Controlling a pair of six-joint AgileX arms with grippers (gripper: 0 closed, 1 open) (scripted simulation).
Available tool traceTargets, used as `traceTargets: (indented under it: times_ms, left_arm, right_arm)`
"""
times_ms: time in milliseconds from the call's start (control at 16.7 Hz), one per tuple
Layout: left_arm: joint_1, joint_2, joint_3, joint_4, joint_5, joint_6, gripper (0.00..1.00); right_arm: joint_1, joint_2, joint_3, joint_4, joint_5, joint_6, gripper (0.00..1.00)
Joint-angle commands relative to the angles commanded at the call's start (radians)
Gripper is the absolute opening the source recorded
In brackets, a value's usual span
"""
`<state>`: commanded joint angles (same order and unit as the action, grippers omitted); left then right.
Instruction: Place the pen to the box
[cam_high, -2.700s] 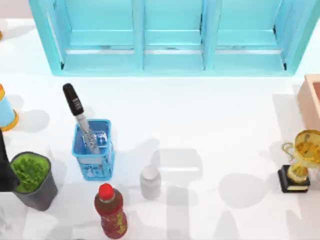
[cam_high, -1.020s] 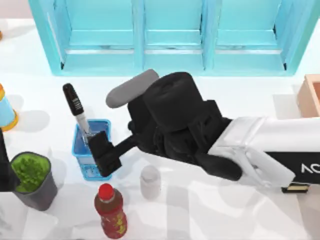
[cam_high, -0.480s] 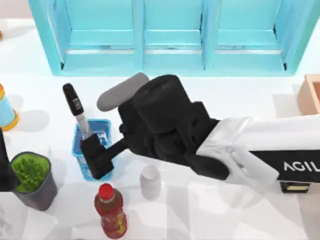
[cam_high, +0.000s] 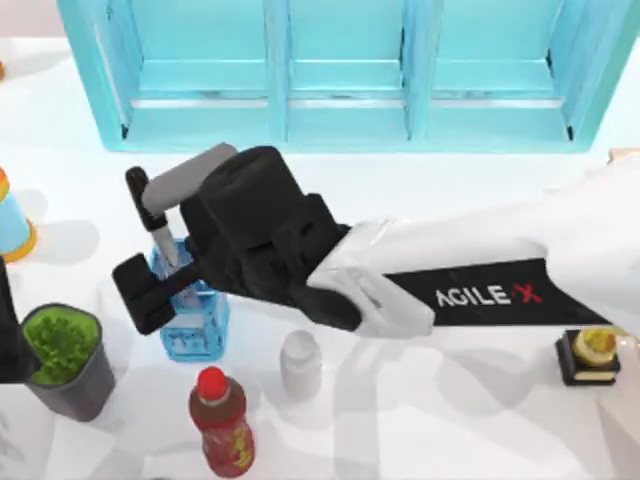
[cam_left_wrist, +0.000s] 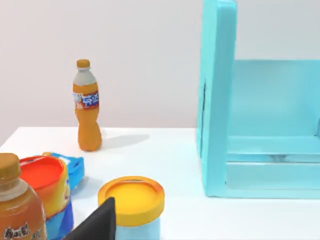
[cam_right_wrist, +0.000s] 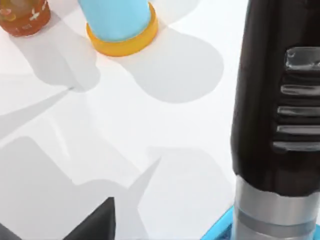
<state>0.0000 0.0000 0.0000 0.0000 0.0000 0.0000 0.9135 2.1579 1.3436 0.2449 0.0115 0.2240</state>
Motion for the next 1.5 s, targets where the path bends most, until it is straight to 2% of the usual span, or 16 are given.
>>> traceTargets:
  times_ms: [420,1200,1500]
  left_arm:
    - [0.000,0.000,0.000,0.000,0.000,0.000,1.00]
    - [0.000,0.000,0.000,0.000,0.000,0.000,1.00]
    - [0.000,0.000,0.000,0.000,0.000,0.000,1.00]
  right_arm:
    - [0.019,0.068,0.057,0.010,0.012,0.009,1.00]
    - [0.019,0.068,0.057,0.010,0.012,0.009,0.02]
    - [0.019,0.068,0.057,0.010,0.012,0.009,0.00]
